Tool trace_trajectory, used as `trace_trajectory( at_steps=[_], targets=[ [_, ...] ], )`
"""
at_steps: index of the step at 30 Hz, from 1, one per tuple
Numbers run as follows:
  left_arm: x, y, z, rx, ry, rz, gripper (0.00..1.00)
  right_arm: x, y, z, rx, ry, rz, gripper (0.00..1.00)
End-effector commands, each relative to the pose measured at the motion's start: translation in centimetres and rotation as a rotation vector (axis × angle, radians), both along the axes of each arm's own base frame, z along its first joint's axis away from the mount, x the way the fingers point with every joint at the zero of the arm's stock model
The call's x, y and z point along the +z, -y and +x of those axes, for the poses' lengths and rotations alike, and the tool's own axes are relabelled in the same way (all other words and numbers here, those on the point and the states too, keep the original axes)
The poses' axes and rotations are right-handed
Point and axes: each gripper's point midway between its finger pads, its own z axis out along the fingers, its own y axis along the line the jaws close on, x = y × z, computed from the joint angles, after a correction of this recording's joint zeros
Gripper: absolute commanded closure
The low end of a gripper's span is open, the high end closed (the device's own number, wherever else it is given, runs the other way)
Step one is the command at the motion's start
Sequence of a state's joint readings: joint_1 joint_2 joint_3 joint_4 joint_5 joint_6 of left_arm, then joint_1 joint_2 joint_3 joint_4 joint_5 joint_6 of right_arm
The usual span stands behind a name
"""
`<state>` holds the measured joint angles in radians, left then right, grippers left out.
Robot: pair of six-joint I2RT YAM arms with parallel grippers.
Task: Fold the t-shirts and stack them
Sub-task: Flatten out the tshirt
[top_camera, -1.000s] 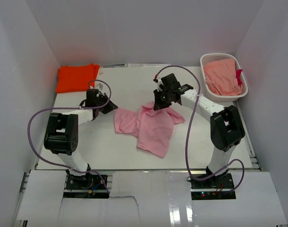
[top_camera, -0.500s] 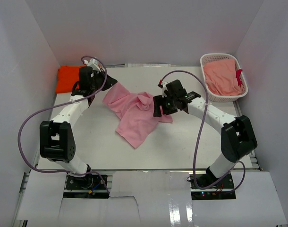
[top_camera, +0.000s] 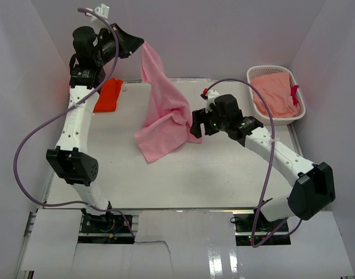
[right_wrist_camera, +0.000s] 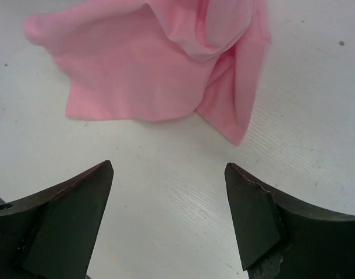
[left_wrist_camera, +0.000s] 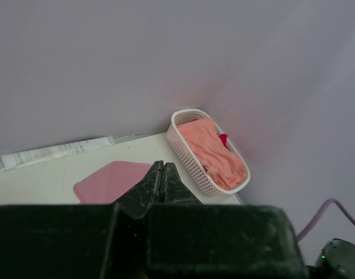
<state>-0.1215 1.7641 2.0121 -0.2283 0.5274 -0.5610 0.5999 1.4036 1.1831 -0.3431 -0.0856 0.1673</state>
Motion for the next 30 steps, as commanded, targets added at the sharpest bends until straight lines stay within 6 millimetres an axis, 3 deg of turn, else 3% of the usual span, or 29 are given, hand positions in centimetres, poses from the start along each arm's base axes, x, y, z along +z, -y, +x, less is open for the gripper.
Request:
trace_trajectory(
  at_steps=[1, 7, 8, 12, 15, 16, 18, 19, 21, 22, 24, 26, 27, 30],
  targets=[
    [2.1, 1.2, -2.2, -0.090, -0.019, -0.015, 1.00, 3.2, -1.7, 0.3, 0.074, 0.087, 0.084, 0.16],
    [7.5, 0.7, -5.2, -0.088, 0.093, -0.037, 1.00, 6.1, -2.0, -0.8, 0.128, 0.185, 0.168, 0.15],
    [9.5, 0.6, -6.5, -0.091, 0.142, -0.043, 1.00, 6.6, -1.9, -0.9, 0.129, 0.204, 0.176, 0.13],
    [13.9, 0.5, -10.0, -0.130, 0.240, -0.063, 1.00, 8.7, -2.1, -0.5, 0.152, 0.279, 0.189, 0.11],
    [14.4, 1.1, -13.2, -0.205, 0.228, -0.075, 1.00, 11.2, -3.1, -0.5, 0.213, 0.358, 0.229, 0.11],
    [12.1, 1.5, -12.9, -0.234, 0.160, -0.071, 1.00, 11.9, -3.5, -0.9, 0.255, 0.385, 0.245, 0.10],
    [10.4, 1.7, -13.9, -0.261, 0.114, -0.072, 1.00, 13.5, -3.9, -0.7, 0.277, 0.460, 0.278, 0.06],
    [8.5, 1.8, -14.5, -0.276, 0.065, -0.071, 1.00, 14.0, -4.1, -0.9, 0.306, 0.488, 0.282, 0.05],
    [7.6, 2.1, -16.6, -0.332, 0.052, -0.061, 1.00, 15.1, -4.7, -1.2, 0.357, 0.520, 0.305, 0.05],
    [6.0, 2.3, -16.7, -0.358, 0.010, -0.059, 1.00, 15.2, -5.0, -1.3, 0.401, 0.546, 0.292, 0.04],
    [5.0, 2.9, -18.3, -0.442, -0.021, -0.050, 1.00, 17.0, -5.6, -2.3, 0.520, 0.591, 0.319, 0.04],
    [4.2, 3.1, -19.4, -0.493, -0.052, -0.043, 1.00, 17.7, -5.4, -2.5, 0.586, 0.605, 0.336, 0.04],
    [3.9, 3.2, -20.1, -0.524, -0.048, -0.028, 1.00, 18.0, -5.6, -3.5, 0.662, 0.601, 0.365, 0.04],
    [3.4, 3.3, -21.6, -0.582, -0.090, -0.003, 1.00, 19.2, -4.6, -4.1, 0.772, 0.611, 0.401, 0.05]
  ],
)
